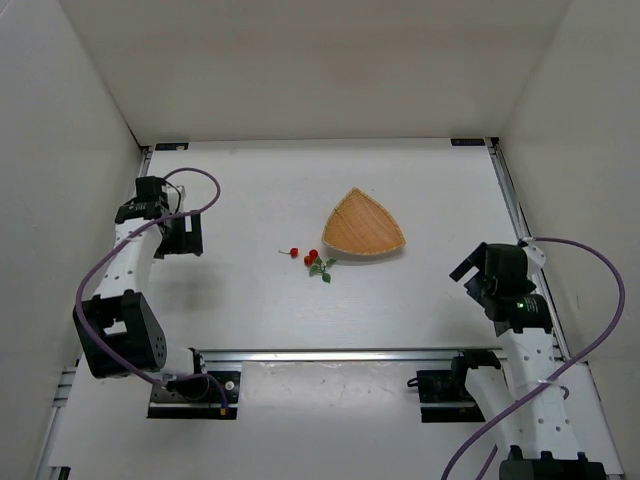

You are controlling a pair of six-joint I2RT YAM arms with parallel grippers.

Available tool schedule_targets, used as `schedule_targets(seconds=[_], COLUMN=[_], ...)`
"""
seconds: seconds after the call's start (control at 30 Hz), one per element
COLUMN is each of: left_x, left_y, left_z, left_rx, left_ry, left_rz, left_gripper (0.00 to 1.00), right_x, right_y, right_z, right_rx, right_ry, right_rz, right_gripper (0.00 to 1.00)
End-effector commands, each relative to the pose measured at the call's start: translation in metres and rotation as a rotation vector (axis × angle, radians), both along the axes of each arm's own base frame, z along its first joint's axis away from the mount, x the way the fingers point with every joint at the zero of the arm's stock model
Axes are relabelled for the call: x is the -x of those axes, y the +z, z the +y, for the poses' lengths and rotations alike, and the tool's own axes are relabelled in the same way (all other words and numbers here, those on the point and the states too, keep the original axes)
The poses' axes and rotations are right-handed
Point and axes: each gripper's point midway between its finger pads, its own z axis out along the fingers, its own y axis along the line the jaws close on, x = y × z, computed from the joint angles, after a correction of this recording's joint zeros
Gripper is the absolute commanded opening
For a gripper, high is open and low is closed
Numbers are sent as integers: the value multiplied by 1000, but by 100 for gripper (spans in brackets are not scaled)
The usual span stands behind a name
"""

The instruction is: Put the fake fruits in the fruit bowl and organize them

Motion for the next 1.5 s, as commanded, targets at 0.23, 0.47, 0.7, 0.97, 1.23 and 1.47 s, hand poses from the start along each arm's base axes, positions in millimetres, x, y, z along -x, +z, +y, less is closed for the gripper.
schedule_targets(seconds=[0.23,0.47,0.7,0.97,1.23,1.47], left_x=[-2,0,3,8,8,8], left_y=[12,7,4,-1,-7,-7], left_z=[-9,-8,-3,-1,-1,-1], left_rx=[-58,-90,-116,-128,-126,-126], left_ry=[-69,-71,-58,-42,-44,-44], left_rz=[-52,-28,-15,5,25,25], left_gripper=[100,100,100,100,100,100], right_x=[-43,-64,-67,-87,-88,-82], right_y=[14,23,-30,-73,-110,-112], right_z=[73,229,343,373,366,368], right_rx=[-118,226,372,333,348,321], right_ry=[356,910,1235,1160,1106,1127], right_rz=[-64,5,131,210,301,317], right_gripper=[98,98,98,83,57,5])
